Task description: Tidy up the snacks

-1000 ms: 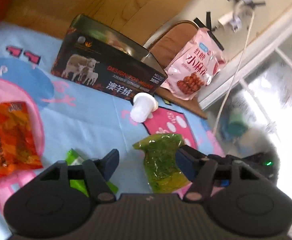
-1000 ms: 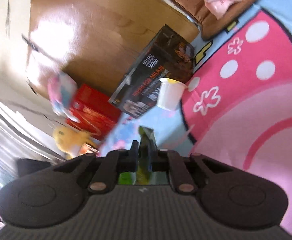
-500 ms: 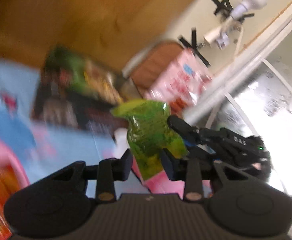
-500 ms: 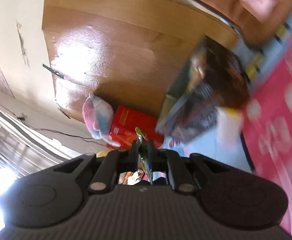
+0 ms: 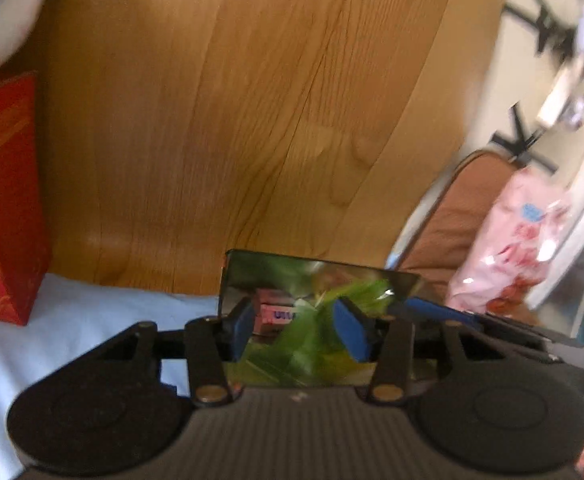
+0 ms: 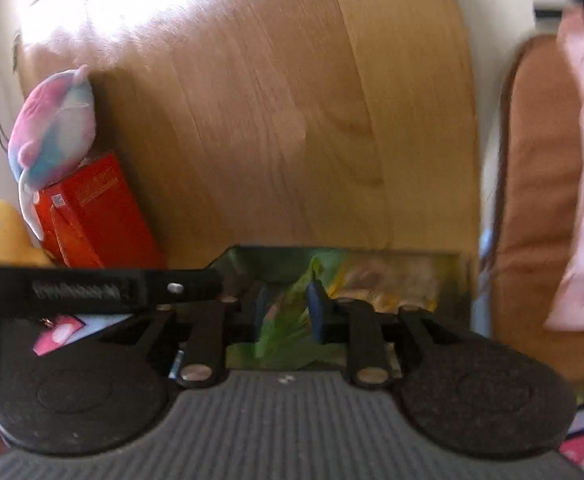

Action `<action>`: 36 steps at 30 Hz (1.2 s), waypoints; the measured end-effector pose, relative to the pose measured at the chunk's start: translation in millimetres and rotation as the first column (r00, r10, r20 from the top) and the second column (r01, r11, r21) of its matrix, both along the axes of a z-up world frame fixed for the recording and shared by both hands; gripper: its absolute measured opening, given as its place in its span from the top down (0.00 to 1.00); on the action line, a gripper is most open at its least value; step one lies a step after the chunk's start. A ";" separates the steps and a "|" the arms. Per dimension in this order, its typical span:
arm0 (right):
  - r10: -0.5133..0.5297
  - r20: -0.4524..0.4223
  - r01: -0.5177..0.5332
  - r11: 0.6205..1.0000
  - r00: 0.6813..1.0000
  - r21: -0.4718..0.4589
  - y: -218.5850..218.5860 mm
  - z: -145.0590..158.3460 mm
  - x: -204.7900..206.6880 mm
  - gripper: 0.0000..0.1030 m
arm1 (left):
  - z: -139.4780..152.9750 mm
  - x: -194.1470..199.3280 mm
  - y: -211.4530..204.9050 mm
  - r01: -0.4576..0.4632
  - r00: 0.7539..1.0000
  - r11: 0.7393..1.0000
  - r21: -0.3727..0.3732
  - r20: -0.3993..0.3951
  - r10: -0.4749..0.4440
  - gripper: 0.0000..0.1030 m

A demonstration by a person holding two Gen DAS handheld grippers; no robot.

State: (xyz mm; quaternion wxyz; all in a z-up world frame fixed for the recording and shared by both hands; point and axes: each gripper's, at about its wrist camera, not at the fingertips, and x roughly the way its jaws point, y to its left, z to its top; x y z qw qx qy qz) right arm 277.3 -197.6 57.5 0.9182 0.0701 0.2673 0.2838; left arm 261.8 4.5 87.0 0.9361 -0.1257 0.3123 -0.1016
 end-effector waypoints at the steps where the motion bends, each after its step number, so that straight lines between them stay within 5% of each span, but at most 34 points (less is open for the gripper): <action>1: -0.003 0.013 0.003 1.000 1.000 0.023 -10.4 2.1 -7.1 0.73 | 2.9 -10.1 3.6 0.006 1.000 1.000 -0.004 0.018 -0.006 0.54; 6: -0.099 0.030 0.095 0.988 0.995 0.119 -71.6 -0.3 -55.1 0.70 | -11.4 -58.5 16.0 0.069 0.998 0.995 -0.078 0.004 -0.069 0.53; 11: -0.193 -0.102 0.204 0.973 0.976 0.111 -93.9 -36.4 -86.2 0.61 | -41.8 -91.0 15.2 0.070 0.993 0.984 -0.164 -0.084 -0.084 0.53; 16: -0.176 -0.282 0.232 0.956 0.943 0.181 -83.9 -58.6 -76.4 0.60 | -60.4 -109.7 9.3 0.068 0.986 0.981 -0.184 -0.135 -0.094 0.53; 23: -0.151 -0.366 0.246 0.942 0.918 0.228 -74.9 -71.9 -54.2 0.64 | -60.3 -123.4 7.1 0.071 0.982 0.976 -0.207 -0.155 -0.105 0.53; 31: 0.087 -0.168 -0.088 0.996 0.982 0.005 -52.7 -51.5 -149.7 0.64 | -61.4 -136.4 -11.8 0.204 0.944 0.932 -0.299 -0.191 -0.268 0.43; 36: 0.114 -0.066 -0.120 0.987 0.991 -0.102 -54.4 -46.9 -210.9 0.64 | -68.6 -148.4 -54.8 0.315 0.902 0.914 -0.256 -0.220 -0.372 0.43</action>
